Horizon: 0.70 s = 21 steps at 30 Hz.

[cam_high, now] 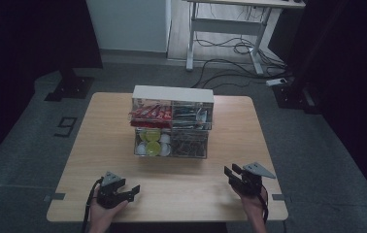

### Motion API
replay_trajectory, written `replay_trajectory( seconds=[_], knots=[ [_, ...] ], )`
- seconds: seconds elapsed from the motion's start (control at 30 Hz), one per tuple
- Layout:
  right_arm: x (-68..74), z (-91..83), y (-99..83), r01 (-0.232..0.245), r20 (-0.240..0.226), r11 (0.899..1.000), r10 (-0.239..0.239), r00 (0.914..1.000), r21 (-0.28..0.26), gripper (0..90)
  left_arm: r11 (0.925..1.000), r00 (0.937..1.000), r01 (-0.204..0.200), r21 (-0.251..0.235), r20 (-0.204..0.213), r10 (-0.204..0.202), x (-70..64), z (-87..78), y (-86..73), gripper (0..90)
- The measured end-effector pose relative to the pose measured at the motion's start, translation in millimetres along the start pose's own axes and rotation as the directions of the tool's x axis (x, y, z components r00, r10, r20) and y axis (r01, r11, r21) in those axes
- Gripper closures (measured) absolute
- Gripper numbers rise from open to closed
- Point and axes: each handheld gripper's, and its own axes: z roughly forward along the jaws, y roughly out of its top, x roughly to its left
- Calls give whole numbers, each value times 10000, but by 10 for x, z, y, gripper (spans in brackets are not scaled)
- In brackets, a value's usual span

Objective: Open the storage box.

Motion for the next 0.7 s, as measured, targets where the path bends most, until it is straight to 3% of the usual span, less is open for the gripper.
replay_trajectory(
  seconds=[0.7],
  knots=[
    [272, -6, 160, 566, -883, 9981, -585, 9944, -236, 807, 10000, 10000, 85, -15, 23, -85, 30, -28, -3, 300]
  ],
)
